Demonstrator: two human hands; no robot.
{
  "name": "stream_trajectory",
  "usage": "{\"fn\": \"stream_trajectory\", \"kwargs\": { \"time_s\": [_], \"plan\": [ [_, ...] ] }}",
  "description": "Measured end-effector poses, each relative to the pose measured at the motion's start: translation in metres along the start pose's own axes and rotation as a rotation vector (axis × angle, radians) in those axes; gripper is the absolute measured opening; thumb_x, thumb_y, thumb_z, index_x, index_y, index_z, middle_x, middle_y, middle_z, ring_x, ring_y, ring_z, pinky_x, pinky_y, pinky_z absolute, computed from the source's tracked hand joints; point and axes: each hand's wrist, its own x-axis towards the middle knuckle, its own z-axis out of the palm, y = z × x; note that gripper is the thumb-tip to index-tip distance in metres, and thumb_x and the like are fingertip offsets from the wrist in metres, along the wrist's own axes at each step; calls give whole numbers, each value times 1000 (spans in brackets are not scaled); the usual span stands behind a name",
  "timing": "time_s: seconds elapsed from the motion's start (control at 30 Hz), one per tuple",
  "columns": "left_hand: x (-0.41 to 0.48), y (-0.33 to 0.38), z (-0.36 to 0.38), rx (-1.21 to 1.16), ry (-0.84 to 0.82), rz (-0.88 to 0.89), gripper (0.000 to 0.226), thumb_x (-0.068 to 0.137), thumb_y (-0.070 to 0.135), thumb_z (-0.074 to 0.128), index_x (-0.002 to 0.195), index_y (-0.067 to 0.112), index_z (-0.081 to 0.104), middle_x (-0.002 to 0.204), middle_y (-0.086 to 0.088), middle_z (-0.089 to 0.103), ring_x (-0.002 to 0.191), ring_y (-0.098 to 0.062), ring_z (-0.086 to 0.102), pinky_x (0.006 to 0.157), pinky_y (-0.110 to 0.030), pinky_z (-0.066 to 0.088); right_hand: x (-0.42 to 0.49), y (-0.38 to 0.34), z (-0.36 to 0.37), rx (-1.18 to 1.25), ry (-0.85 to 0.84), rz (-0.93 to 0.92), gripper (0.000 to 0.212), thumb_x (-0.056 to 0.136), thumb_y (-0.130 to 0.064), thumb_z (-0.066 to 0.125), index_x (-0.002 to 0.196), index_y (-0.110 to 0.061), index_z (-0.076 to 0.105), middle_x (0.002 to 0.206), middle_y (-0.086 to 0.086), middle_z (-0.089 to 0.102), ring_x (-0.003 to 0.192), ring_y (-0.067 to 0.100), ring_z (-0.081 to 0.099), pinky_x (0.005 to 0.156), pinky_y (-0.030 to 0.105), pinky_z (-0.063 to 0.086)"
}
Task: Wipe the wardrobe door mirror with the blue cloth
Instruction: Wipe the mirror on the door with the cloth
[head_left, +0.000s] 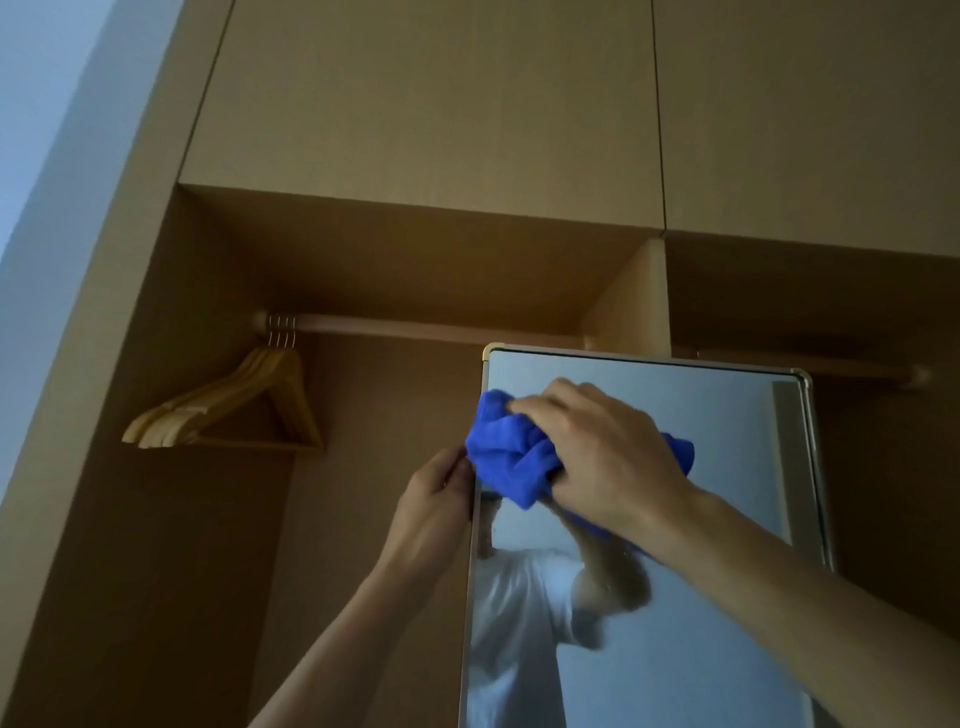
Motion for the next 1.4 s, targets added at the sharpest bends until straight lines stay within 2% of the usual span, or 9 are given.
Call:
{"fn": "stream_trajectory", "kwargs": {
  "time_s": [0.23, 0.4, 0.53, 0.63, 0.77, 0.9, 1.17, 1.33, 1.4],
  "plan": [
    [-12, -5, 6, -11, 28, 10, 33, 109, 21, 41, 123, 35, 68, 97, 10, 75, 94, -12, 69, 83, -33, 53, -8, 2, 1, 15, -7, -4, 43, 85, -26, 63, 128, -25, 59, 103, -3, 60, 89, 18, 61, 69, 33, 55],
    [-16, 0, 14, 85, 75, 72, 32, 109, 28, 40, 130, 29, 64, 114, -20, 69, 111, -39, 63, 91, -47, 53, 35, 31, -22, -26, 94, 85, 45, 87, -21, 63, 131, -26, 54, 110, 0, 57, 94, 19, 57, 67, 34, 48],
    [-18, -3, 19, 14, 109, 54, 29, 108, 28, 42, 123, 38, 65, 110, -23, 65, 112, -51, 59, 93, -63, 51, 42, 43, -28, -54, 125, 115, 41, 87, -19, 62, 127, -27, 56, 106, -2, 55, 92, 20, 56, 62, 31, 38],
    [-20, -2, 25, 9, 176, 32, 31, 103, 34, 43, 117, 53, 63, 91, -9, 70, 102, -44, 67, 93, -62, 53, 27, 36, -22, -42, 106, 51, 40, 85, -14, 60, 123, -25, 59, 104, -3, 58, 96, 21, 58, 67, 36, 49],
    [-23, 2, 31, 101, 232, 48, 35, 105, 30, 41, 126, 50, 61, 107, -3, 75, 104, -30, 71, 94, -57, 56, 1, 30, -12, 6, 51, 11, 31, 84, -19, 58, 114, -26, 60, 99, -4, 58, 93, 20, 57, 67, 38, 51],
    [-26, 4, 34, 212, 265, 63, 35, 108, 22, 39, 122, 44, 61, 91, 23, 71, 84, 6, 65, 73, -19, 54, -28, 25, 1, 11, -2, -49, 35, 85, -23, 61, 120, -24, 62, 98, -2, 62, 87, 20, 60, 63, 30, 42],
    [-33, 13, 34, 270, 271, 57, 39, 108, 18, 40, 116, 53, 56, 83, 9, 70, 73, -8, 66, 54, -14, 48, -13, 51, -17, 20, 76, 54, 44, 87, -22, 63, 130, -25, 55, 107, 0, 58, 94, 20, 59, 72, 40, 56],
    [-32, 12, 35, 291, 301, 37, 37, 109, 21, 39, 127, 49, 54, 80, -2, 74, 71, -11, 69, 65, -29, 58, 14, 82, -36, -35, 130, 111, 43, 89, -18, 62, 131, -25, 54, 107, 2, 57, 99, 22, 57, 70, 39, 52],
    [-32, 10, 35, 293, 305, 57, 38, 109, 19, 40, 127, 49, 55, 75, 2, 73, 68, -4, 68, 61, -20, 54, 11, 85, -36, -25, 144, 110, 41, 88, -17, 60, 129, -24, 56, 105, 1, 57, 97, 23, 57, 65, 37, 48]
  ]
}}
